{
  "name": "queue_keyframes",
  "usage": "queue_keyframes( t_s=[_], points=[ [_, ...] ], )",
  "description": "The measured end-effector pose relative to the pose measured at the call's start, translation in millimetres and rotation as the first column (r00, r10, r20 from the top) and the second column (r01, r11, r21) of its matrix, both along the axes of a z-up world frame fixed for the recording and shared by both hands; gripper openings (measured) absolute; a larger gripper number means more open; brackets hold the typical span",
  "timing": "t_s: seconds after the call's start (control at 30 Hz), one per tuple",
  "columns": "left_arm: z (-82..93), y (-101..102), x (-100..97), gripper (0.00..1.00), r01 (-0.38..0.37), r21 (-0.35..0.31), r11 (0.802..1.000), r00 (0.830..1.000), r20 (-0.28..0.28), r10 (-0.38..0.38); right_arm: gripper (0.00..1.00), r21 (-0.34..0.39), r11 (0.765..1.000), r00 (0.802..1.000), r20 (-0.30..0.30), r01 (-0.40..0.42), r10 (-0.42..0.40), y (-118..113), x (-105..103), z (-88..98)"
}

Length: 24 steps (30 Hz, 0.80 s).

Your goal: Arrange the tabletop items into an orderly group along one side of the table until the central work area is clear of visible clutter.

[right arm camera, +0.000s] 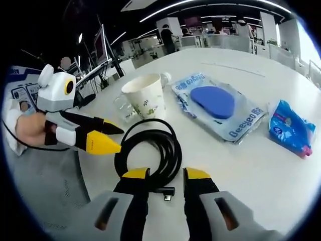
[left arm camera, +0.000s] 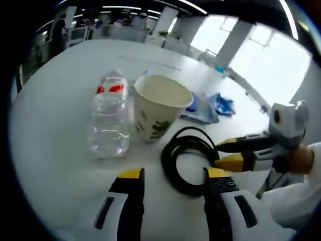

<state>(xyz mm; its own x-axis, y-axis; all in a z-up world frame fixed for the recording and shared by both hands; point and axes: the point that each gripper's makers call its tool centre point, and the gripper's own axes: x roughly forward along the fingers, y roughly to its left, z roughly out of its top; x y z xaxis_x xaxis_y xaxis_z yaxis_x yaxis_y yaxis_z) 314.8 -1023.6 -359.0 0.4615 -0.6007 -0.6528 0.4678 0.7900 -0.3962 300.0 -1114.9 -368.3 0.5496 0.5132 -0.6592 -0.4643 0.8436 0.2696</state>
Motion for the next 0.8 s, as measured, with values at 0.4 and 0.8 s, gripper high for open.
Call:
queue_keyframes(
  t_s=[0.4, 0.8],
  points=[
    [-3.3, -2, -1.3, 0.29, -0.016, 0.011, 1.000, 1.000, -0.013, 0.016, 0.16, 0.004, 0.999, 0.999, -0.028, 0.041, -0.041, 2, 5, -1.8],
    [-10.7, 0, -3.7, 0.06, -0.051, 0.031, 0.998, 0.994, -0.100, 0.054, 0.04, 0.035, 0.998, 0.996, -0.071, 0.055, -0.052, 5, -3, 2.1]
  ],
)
